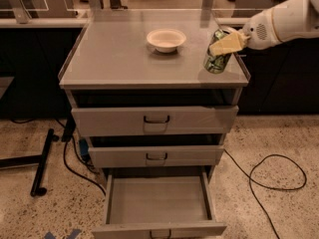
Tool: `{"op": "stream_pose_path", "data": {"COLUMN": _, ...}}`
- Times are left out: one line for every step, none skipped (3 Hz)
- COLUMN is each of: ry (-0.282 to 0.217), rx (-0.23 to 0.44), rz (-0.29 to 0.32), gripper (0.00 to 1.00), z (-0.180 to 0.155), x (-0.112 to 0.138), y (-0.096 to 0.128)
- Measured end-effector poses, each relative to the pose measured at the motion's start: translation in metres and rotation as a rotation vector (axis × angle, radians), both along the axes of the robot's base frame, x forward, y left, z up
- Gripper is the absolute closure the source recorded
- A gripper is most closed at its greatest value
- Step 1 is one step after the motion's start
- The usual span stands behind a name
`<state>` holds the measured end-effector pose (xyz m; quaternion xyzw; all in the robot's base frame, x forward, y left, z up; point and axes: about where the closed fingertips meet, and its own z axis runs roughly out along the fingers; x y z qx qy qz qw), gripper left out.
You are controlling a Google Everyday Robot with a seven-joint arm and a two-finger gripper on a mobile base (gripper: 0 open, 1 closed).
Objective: Place green can into bottom drawer
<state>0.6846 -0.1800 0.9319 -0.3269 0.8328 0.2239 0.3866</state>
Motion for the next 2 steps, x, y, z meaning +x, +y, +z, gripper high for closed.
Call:
{"op": "stream_pose_path", "data": {"ry": 0.065, "rx": 0.061, "rz": 0.031, "gripper": 1.0, "z": -0.021, "x": -0.057, "y": -0.018}}
{"op": "stream_pose_path", "data": {"ry": 0.153, "rx": 0.117, "rz": 0.016, "gripper": 1.0, "z": -0.054, "x": -0.102, "y": -0.042}}
